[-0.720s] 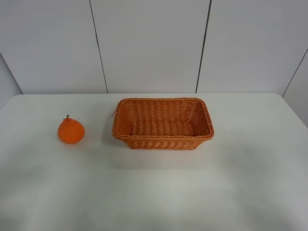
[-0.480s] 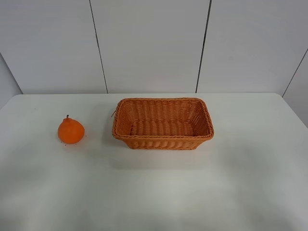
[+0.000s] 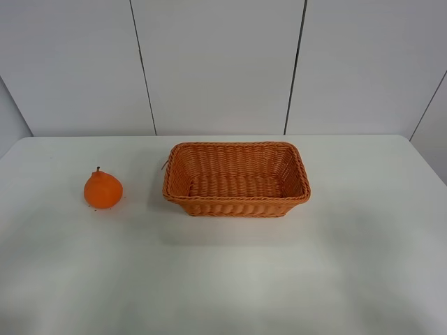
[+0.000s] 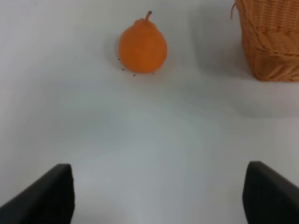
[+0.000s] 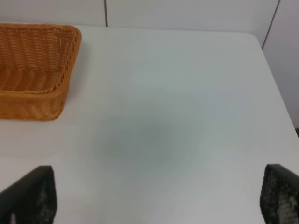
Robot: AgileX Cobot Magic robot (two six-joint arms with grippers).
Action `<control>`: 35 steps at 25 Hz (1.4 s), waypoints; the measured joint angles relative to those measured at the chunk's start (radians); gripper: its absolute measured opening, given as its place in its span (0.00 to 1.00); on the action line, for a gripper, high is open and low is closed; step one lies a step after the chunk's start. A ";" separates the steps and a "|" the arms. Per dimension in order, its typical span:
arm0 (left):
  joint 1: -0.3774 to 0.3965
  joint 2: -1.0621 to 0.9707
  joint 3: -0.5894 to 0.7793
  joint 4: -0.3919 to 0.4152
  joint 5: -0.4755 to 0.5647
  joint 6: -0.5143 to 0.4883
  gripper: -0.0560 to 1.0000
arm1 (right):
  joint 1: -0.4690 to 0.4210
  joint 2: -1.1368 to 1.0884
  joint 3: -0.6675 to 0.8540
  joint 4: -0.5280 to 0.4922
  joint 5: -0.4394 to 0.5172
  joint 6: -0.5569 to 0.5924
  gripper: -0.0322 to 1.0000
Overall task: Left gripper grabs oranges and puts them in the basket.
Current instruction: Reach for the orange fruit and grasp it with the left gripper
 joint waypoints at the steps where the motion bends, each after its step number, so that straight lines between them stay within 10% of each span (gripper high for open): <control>1: 0.000 0.047 -0.023 0.000 -0.003 0.000 0.85 | 0.000 0.000 0.000 0.000 0.000 0.000 0.70; 35: 0.000 2.056 -1.214 -0.029 -0.049 0.033 0.85 | 0.000 0.000 0.000 0.000 0.000 0.000 0.70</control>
